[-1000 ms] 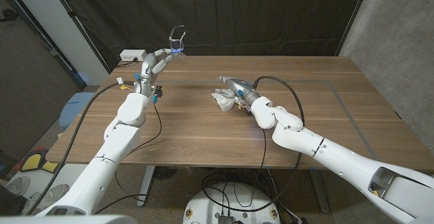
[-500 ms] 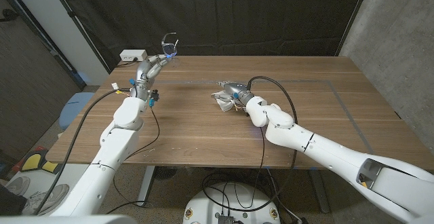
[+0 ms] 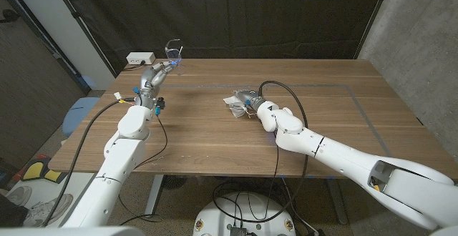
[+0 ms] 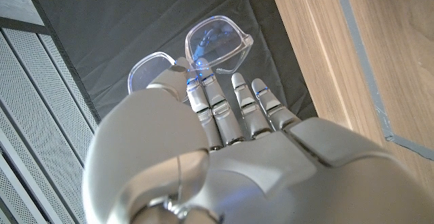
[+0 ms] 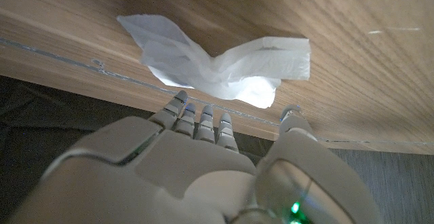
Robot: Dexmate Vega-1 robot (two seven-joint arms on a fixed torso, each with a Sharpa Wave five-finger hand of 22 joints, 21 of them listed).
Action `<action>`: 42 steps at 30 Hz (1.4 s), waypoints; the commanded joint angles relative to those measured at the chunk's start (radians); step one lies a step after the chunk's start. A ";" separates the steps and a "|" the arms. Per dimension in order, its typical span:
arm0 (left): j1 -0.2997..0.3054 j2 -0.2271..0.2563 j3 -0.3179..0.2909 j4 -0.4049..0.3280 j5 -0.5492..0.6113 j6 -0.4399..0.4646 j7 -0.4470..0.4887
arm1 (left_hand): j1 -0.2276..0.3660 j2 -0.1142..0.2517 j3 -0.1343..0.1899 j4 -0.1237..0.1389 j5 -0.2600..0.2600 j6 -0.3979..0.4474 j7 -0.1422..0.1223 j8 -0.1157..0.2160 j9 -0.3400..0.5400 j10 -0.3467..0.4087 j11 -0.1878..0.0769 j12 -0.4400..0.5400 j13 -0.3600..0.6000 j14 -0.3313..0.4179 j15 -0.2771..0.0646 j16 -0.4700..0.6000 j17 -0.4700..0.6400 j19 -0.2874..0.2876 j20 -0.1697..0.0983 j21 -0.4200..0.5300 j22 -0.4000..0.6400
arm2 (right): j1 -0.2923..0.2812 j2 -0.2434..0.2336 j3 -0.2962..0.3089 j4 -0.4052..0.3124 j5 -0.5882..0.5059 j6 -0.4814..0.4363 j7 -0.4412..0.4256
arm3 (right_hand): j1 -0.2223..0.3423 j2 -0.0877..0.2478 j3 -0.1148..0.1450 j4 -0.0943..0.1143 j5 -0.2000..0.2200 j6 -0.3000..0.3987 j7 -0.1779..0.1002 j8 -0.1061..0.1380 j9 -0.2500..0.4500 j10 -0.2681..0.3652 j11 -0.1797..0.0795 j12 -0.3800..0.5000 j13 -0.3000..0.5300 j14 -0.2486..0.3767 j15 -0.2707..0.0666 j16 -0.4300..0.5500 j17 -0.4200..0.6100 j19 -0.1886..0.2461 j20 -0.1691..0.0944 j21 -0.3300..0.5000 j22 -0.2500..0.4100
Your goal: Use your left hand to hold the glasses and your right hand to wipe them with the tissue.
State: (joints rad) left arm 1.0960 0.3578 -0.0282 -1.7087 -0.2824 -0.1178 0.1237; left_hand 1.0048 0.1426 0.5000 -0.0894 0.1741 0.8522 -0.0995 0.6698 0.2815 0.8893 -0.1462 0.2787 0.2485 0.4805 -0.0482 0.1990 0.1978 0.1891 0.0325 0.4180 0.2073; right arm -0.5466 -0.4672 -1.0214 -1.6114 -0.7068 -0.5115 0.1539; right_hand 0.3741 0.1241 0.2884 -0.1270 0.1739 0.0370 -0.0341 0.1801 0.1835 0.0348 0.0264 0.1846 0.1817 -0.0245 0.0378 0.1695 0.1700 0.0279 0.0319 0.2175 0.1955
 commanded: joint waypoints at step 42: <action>-0.069 -0.049 0.010 0.063 0.044 0.010 -0.062 | -0.014 -0.001 0.032 -0.002 0.007 0.168 0.150 0.005 0.005 -0.009 0.000 0.012 0.003 -0.001 -0.122 -0.007 0.006 -0.007 0.006 0.015 0.001 | -0.085 0.002 0.005 0.098 -0.151 0.086 -0.449 | 0.555 0.043 0.146 -0.036 0.018 0.920 -0.099 0.281 0.017 0.941 -0.147 0.238 0.073 0.950 -0.274 0.377 0.260 0.419 -0.140 0.350 0.093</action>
State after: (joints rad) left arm 1.0283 0.3141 -0.0236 -1.6396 -0.2523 -0.1166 0.0636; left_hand 0.9950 0.1335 0.5247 -0.0925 0.1778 0.8527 -0.0999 0.6714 0.2846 0.8819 -0.1466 0.2856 0.2484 0.4804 -0.0480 0.1919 0.2027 0.1835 0.0377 0.4295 0.2071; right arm -0.5730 -0.4639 -1.0553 -1.5209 -0.8272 -0.4713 -0.0912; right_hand 0.9073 0.1626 0.4420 -0.1622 0.1917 0.9169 -0.1086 0.4535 0.1965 0.9626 -0.1222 0.4145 0.2488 0.9141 -0.1253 0.5367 0.4178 0.4373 -0.0484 0.5587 0.2820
